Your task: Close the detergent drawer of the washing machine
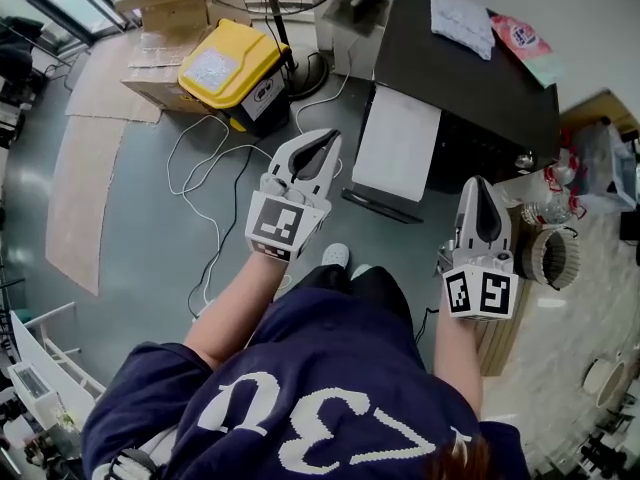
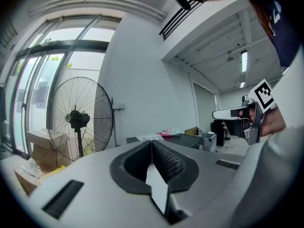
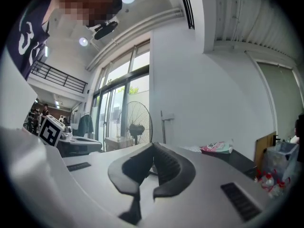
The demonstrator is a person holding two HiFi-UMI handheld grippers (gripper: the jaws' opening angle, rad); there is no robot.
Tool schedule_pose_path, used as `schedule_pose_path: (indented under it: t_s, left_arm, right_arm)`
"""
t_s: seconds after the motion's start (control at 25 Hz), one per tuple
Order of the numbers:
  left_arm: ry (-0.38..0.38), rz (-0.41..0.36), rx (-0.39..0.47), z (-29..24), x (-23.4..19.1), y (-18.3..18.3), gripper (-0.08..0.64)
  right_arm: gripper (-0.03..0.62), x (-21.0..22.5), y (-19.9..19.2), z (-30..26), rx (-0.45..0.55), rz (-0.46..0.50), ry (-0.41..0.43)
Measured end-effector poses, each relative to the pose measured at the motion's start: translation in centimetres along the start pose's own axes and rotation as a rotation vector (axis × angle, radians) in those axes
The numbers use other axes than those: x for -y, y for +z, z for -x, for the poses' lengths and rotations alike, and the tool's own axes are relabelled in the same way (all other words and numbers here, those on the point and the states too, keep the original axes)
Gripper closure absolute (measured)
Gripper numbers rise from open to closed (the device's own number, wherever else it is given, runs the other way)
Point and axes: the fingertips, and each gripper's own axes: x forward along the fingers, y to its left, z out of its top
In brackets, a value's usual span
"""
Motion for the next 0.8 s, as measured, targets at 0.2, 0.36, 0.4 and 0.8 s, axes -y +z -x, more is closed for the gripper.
schedule_pose_path:
  t_s: [0.2,0.36,0.4,0.8]
  left_arm:
    - [-0.01,0.024,-0.077,-2.5,-0.1,-2.6,0.537]
    - [-0.009,0.022,-0.087,-4.9,0.3,-3.3,0.537]
    - [0.002,0.01,-0.078,-5.5,0.2,-3.2,0.537]
    - [0.033,0.0,-0.081,-9.3,0.1,-5.5,0.537]
  right_arm:
    - [0.575,2.1,-2.1,-2.9,-0.04,-0.026,0.02]
    - [0.575,3.4,-2.8,-5.6,-0.054,-0.004,0.096]
    - [0.575,3.6,-3.2,-6.2,-0.065,0.006,0.12]
    - [0.512,5.5,-9.1,-9.5,-0.242,-0.008,0.308]
